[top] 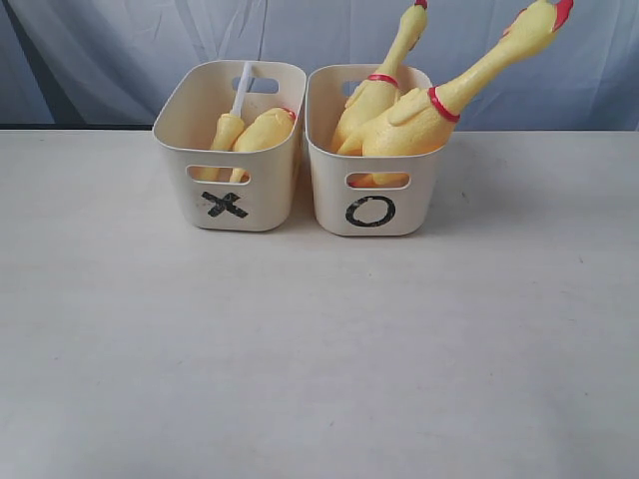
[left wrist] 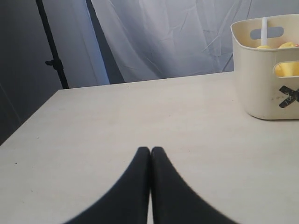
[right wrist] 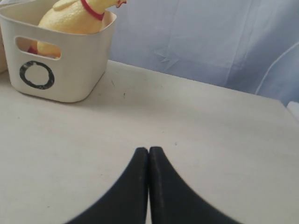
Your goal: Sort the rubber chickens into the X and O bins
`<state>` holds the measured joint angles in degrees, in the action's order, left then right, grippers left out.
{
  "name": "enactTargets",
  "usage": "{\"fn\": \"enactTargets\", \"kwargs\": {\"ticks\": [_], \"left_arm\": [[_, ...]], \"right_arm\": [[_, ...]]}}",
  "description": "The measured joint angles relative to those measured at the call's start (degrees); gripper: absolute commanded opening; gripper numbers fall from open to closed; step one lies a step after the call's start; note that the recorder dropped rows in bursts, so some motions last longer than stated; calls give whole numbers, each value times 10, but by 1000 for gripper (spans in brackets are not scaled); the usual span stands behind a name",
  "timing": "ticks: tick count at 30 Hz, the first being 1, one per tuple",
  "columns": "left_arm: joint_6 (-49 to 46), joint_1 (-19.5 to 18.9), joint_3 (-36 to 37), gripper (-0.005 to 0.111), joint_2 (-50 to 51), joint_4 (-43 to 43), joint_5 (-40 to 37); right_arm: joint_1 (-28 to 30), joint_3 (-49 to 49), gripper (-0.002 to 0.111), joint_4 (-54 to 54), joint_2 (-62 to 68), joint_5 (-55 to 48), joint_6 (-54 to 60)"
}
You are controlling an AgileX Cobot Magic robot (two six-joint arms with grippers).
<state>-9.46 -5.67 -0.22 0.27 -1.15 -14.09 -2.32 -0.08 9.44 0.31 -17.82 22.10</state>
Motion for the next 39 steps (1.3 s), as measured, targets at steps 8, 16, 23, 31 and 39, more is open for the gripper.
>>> {"fn": "enactTargets", "kwargs": {"ticks": [8, 16, 23, 31, 39], "left_arm": [[0, 0, 0, 0, 0, 12, 5], [0, 0, 0, 0, 0, 12, 5], [0, 0, 0, 0, 0, 12, 5], [0, 0, 0, 0, 0, 12, 5], [0, 19, 0, 0, 0, 12, 5]], "right_arm": [[0, 0, 0, 1, 0, 0, -84], [0, 0, 0, 1, 0, 0, -91], [0, 0, 0, 1, 0, 0, -91], [0, 0, 0, 1, 0, 0, -91], [-31, 0, 0, 1, 0, 0, -91]]}}
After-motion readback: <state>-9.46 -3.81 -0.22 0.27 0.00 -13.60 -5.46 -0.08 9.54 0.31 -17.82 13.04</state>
